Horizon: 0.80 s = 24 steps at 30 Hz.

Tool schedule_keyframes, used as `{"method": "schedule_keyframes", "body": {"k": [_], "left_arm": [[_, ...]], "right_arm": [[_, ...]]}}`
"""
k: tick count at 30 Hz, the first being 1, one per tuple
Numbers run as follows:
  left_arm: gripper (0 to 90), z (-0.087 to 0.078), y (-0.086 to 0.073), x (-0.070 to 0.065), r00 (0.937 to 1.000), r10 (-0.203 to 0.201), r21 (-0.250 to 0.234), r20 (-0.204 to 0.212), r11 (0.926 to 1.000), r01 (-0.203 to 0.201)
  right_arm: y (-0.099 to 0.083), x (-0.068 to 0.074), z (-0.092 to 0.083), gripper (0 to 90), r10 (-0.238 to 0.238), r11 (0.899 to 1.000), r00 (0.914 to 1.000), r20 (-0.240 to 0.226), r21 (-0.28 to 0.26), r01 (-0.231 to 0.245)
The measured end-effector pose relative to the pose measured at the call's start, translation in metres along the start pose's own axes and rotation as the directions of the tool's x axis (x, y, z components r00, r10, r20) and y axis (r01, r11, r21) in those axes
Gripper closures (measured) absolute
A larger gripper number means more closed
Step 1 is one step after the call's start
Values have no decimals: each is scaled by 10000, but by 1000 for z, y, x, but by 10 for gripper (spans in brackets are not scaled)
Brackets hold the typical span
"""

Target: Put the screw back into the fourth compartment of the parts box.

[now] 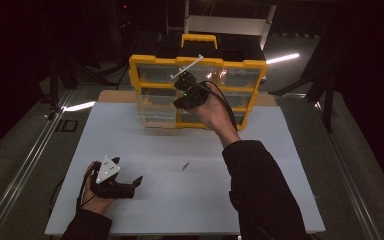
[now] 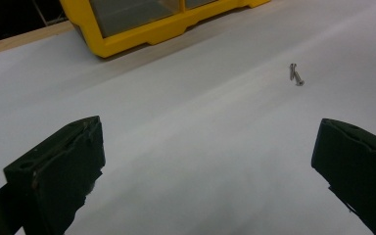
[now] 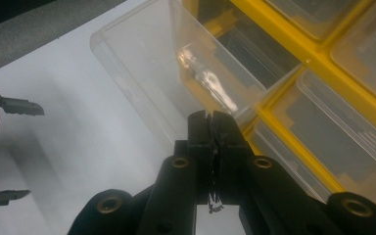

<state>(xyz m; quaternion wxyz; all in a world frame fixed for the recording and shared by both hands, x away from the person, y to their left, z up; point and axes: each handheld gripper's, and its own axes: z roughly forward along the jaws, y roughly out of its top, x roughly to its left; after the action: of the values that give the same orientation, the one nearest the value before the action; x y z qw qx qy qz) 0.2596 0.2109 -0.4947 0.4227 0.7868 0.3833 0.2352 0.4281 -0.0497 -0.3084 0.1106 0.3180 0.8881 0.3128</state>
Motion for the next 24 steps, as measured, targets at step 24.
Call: {"method": "schedule_keyframes", "body": {"k": [24], "left_arm": [[0,0,0,1,10000,-48,-11,-15,10000,48]], "right_arm": [[2,8,14,850,-74,10000,9998,196,-40,75]]}}
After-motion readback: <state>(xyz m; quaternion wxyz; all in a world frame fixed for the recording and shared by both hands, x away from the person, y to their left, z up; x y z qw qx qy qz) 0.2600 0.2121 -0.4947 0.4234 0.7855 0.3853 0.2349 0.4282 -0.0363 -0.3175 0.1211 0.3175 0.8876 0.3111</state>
